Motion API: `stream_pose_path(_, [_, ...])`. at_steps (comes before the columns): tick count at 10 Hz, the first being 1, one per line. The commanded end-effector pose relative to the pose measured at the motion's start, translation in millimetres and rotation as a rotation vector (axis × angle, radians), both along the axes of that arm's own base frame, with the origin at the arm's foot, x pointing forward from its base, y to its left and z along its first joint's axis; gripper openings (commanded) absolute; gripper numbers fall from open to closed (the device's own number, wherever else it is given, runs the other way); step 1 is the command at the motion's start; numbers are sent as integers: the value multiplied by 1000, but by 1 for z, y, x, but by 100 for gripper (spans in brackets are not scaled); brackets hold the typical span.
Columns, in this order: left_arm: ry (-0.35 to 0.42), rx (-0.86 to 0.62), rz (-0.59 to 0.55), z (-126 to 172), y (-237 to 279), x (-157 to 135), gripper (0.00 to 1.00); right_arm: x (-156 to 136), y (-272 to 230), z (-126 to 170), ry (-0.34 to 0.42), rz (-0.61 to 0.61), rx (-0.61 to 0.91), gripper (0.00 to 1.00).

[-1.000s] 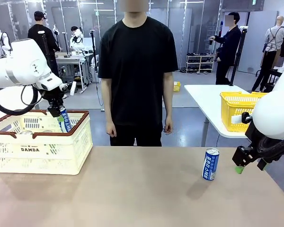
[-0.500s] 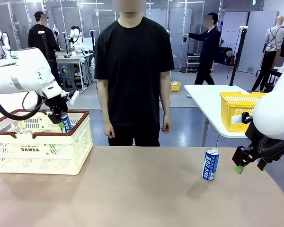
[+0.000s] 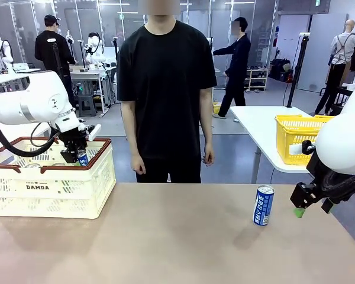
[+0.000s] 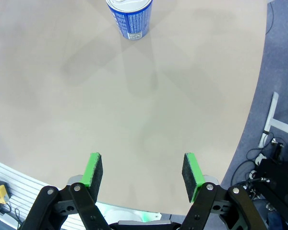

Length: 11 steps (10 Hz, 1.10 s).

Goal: Place the drinks into the Shopping basket.
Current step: Pick up one drink and place it into the Shopping basket.

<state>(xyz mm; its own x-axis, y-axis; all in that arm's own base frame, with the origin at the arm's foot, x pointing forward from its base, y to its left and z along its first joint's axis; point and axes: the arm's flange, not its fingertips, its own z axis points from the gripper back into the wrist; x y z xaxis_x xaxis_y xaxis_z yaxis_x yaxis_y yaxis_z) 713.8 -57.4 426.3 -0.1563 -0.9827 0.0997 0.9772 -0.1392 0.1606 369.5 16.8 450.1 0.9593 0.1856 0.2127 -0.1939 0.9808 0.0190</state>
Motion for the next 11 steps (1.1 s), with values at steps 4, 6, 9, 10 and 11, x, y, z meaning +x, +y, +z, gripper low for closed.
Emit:
stream_pose_path(4, [52, 60, -84, -23, 0, 22, 58, -1, -1, 0, -1, 0, 2, 84])
stream_pose_path(6, [70, 50, -93, -36, 0, 27, 58, -1, -1, 0, -1, 0, 2, 84])
stream_pose_path(9, [92, 45, -92, -50, 5, 25, 58, -1, -1, 0, -1, 0, 2, 84])
stream_pose_path(10, [103, 30, -89, -55, 5, 28, 58, -1, -1, 0, -1, 0, 2, 84])
stream_pose_path(11, [112, 19, -80, -57, 6, 26, 58, -1, -1, 0, -1, 0, 2, 84])
